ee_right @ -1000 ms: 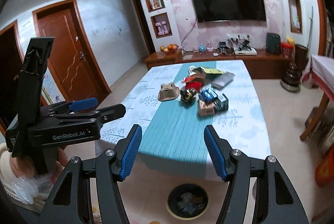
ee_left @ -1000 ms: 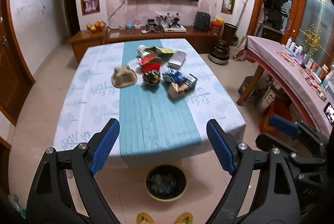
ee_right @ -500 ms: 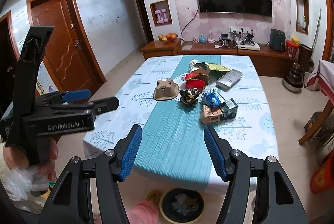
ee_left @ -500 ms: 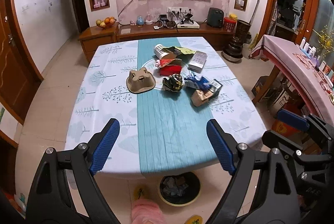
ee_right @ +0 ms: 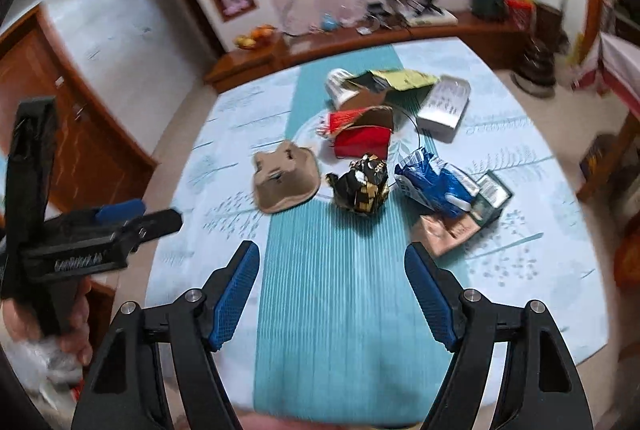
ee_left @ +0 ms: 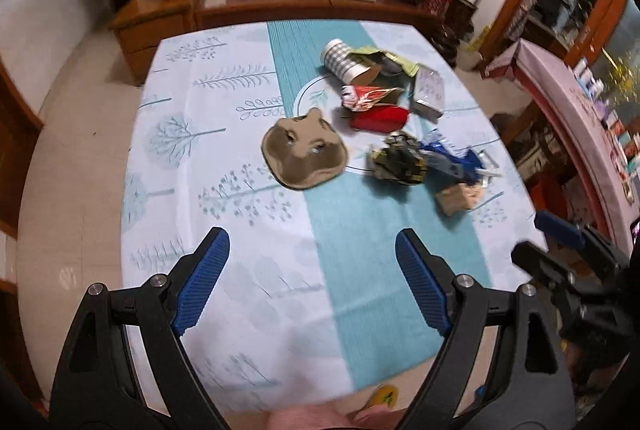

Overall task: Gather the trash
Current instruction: 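Grasp the brown egg-carton piece with the left gripper while the right grasps the gold-black wrapper, then carry the egg-carton piece and gold-black wrapper in both grippers over the bin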

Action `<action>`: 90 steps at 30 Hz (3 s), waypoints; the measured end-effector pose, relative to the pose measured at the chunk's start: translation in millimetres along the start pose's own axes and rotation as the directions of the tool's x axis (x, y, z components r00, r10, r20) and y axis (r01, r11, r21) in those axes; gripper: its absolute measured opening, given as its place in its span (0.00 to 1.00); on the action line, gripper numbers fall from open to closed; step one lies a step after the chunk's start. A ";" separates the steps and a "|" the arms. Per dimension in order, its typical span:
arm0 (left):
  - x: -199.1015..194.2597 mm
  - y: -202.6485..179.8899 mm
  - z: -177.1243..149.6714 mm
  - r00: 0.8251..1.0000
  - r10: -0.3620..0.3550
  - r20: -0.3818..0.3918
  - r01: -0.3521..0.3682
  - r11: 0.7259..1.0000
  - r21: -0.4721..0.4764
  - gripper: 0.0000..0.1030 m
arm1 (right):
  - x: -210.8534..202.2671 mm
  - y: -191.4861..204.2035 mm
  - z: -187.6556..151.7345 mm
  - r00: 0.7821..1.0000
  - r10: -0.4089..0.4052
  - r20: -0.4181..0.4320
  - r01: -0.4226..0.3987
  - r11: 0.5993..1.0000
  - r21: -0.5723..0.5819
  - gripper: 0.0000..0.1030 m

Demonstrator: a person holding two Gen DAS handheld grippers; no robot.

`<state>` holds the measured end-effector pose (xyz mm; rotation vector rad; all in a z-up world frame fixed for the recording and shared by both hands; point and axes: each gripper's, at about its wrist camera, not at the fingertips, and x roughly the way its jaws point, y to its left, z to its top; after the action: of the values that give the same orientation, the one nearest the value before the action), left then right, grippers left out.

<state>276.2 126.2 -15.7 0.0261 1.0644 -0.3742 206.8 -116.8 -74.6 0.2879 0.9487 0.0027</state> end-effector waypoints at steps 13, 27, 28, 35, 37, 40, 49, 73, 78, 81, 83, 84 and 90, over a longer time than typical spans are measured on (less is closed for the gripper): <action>133.7 11.6 91.5 0.989 -0.035 -0.141 0.074 0.956 0.285 0.81 | 133.1 -16.3 55.5 0.985 -0.136 -0.111 0.163 0.943 0.289 0.69; 219.8 -21.7 95.9 0.970 0.003 -0.242 0.109 0.887 0.450 0.80 | 175.9 -30.7 53.4 0.976 -0.113 -0.188 0.173 0.924 0.342 0.46; 220.7 -22.2 96.3 0.970 0.003 -0.241 0.108 0.887 0.449 0.80 | 175.6 -29.2 51.7 0.975 -0.108 -0.192 0.168 0.927 0.334 0.44; 216.0 -20.6 94.1 0.973 0.003 -0.232 0.094 0.909 0.405 0.63 | 155.7 -16.3 38.4 0.984 -0.081 -0.160 0.125 0.949 0.289 0.40; 211.8 -18.6 90.9 0.973 0.005 -0.230 0.085 0.921 0.381 0.62 | 144.8 -10.7 35.0 0.986 -0.077 -0.148 0.115 0.957 0.265 0.40; 195.9 -15.3 84.9 0.977 -0.006 -0.211 0.079 0.937 0.340 0.62 | 123.9 -8.0 31.2 0.989 -0.062 -0.133 0.093 0.967 0.239 0.40; 115.8 -10.8 62.0 0.989 -0.033 -0.146 0.069 0.967 0.247 0.62 | 42.6 2.0 4.0 0.997 0.001 -0.071 0.009 0.991 0.132 0.40; -57.2 -198.2 -145.1 0.999 0.002 0.035 -0.002 1.000 -0.006 0.62 | -179.4 -125.5 -156.2 0.994 0.110 -0.012 -0.110 0.985 -0.132 0.39; -70.9 -224.5 -182.5 1.000 0.020 0.013 -0.020 1.000 0.001 0.62 | -187.8 -138.8 -187.2 0.990 0.132 -0.045 -0.137 0.985 -0.108 0.39; -76.0 -234.4 -199.9 1.000 0.030 -0.001 -0.030 1.000 0.009 0.62 | -185.6 -142.7 -201.8 0.988 0.140 -0.066 -0.145 0.986 -0.086 0.39; -75.7 -236.7 -207.3 0.999 0.036 -0.011 -0.036 0.999 0.008 0.62 | -179.9 -144.2 -209.7 0.987 0.140 -0.084 -0.146 0.987 -0.073 0.39; -75.5 -236.9 -210.6 0.999 0.037 -0.016 -0.037 0.999 0.008 0.62 | -177.0 -145.7 -214.6 0.986 0.138 -0.094 -0.145 0.987 -0.067 0.39; -53.0 -229.5 -232.7 0.997 0.039 -0.065 -0.040 0.999 -0.013 0.62 | -138.3 -154.2 -245.9 0.981 0.116 -0.157 -0.120 0.993 -0.017 0.39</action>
<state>-15.5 -27.0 -48.3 0.0467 1.1286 -0.3323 -90.3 -223.4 -136.1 0.3227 1.0852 0.1481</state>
